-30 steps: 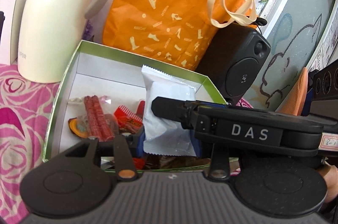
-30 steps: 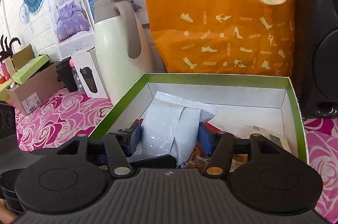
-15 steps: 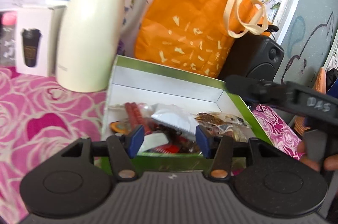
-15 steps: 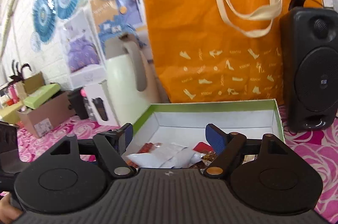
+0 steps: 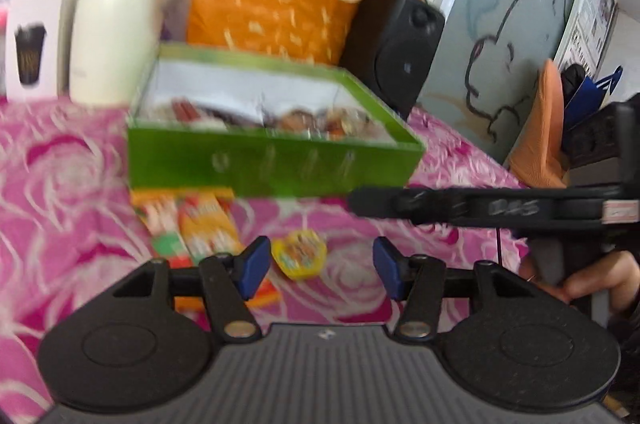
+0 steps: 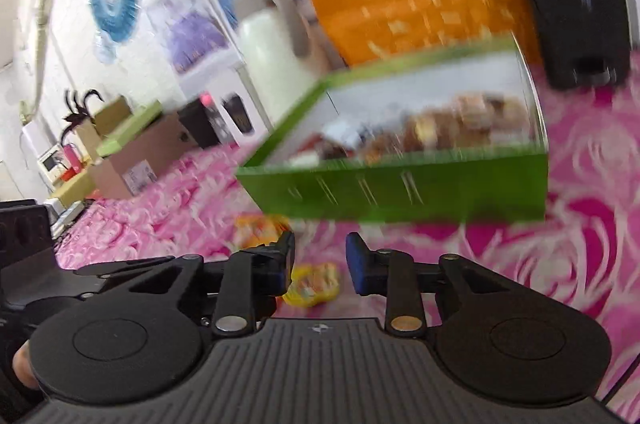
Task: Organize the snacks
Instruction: 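Grasp the small yellow cartoon candy with the right tool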
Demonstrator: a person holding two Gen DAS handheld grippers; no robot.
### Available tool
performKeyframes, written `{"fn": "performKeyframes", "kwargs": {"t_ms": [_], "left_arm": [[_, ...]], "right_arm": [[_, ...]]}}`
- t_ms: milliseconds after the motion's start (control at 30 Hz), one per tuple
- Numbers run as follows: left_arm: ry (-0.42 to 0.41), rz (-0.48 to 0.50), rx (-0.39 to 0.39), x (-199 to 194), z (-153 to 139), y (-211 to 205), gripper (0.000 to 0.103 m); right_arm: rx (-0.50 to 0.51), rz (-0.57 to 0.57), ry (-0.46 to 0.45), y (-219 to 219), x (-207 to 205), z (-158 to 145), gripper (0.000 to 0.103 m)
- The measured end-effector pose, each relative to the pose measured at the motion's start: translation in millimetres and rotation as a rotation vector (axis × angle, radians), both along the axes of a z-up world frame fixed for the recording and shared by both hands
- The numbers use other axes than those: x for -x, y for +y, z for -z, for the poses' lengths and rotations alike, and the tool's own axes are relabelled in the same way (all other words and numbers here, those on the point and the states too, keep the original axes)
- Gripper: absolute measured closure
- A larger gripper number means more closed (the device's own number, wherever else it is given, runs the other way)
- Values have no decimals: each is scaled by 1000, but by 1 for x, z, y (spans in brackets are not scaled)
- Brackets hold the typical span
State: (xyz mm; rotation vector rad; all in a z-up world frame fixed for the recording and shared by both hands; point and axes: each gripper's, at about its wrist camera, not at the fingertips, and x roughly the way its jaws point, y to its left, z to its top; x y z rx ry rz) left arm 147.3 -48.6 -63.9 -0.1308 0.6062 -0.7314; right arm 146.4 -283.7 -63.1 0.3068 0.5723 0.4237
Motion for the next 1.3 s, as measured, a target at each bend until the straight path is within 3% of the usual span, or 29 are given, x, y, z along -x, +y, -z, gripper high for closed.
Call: {"fn": "performKeyframes", "kwargs": {"t_ms": [133,400,500,533,633,833,933,1033,1300], "left_arm": [[80,-32,20,-13,16,-1,48],[162,-57,126,-30,25,10,48],[175,-42,151,-30,27,11,50],[176,-30,158,-29,26,11,56],[172,-21,174,-26,27,12,61],[179,-37,204,-28,31,17,74],[156,-39,230,-24,27,23,74],[110,-29,249,-15,17,26,74],[63,-33,296,-3,-6,34,74]], "right_arm": [[-93,30,142,-1,-16,26,57],[-210,13,222,-4,-35,34,58],[-277,-24,259,-15,-35,39,69],[-281,-40,255,-15,-33,39,74],[-256,-73,225,-12,-29,35,82],[-190,-108,175,-4,-31,27,89],[-200,-145,109,-5,-23,18,96],[-170,-159,44,-1,-12,4,96],[-147,-170,-7,9,-2,-19,96]]}}
